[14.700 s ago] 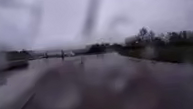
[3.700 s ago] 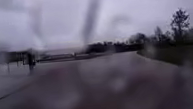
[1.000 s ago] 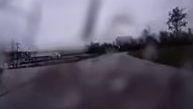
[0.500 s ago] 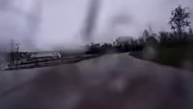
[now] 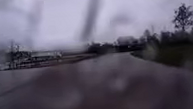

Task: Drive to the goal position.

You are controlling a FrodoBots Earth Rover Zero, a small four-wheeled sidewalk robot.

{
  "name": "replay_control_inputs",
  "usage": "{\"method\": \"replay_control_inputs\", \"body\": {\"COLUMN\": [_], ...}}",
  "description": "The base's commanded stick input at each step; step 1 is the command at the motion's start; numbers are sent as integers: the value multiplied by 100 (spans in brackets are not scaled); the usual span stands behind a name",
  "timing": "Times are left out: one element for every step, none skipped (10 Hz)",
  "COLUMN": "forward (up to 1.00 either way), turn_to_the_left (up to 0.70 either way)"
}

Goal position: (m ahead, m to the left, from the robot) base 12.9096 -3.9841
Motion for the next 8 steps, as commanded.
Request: {"method": "replay_control_inputs", "body": {"forward": [63,63,63,63,63,63,63,63], "turn_to_the_left": [0,0,0,0,0,0,0,-3]}}
